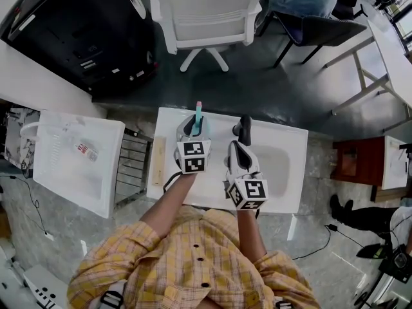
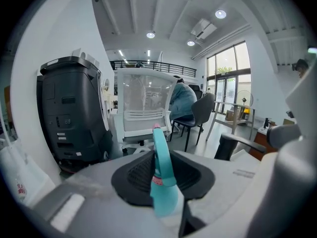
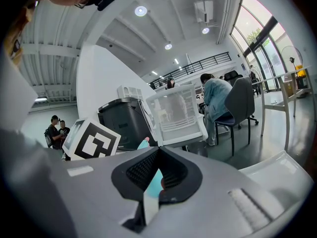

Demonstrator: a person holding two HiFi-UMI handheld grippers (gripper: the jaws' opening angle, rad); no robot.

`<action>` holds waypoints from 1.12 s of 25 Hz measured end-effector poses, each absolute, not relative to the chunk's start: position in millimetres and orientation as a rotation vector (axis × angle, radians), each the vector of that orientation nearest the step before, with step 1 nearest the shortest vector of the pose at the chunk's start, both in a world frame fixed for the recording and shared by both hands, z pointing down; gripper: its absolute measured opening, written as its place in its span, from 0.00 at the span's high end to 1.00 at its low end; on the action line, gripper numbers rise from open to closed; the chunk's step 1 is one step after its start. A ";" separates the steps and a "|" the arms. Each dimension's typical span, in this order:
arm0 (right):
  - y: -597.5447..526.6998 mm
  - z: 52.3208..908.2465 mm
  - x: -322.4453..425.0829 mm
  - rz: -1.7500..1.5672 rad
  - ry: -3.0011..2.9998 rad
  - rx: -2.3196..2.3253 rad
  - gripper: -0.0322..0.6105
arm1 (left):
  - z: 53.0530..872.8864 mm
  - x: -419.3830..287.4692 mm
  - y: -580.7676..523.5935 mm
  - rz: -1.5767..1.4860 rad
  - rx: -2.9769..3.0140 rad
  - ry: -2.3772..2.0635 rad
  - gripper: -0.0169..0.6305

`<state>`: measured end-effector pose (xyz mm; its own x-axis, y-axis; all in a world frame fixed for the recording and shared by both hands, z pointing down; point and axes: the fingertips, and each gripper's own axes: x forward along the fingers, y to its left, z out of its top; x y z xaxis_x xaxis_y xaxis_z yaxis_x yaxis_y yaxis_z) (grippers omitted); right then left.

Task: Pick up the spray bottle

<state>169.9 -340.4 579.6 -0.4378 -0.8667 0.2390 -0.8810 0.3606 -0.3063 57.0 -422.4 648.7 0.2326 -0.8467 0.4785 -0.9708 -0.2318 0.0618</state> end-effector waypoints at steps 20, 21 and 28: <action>-325.4 556.5 168.6 0.578 -2.568 1.682 0.95 | 609.5 44.6 -404.7 0.377 2.197 -1.681 0.86; -324.1 554.4 168.1 0.573 -2.570 1.683 0.95 | 607.4 43.9 -402.8 0.371 2.200 -1.679 0.86; -311.3 535.4 167.2 0.536 -2.578 1.709 0.95 | 589.8 40.1 -384.0 0.343 2.239 -1.673 0.85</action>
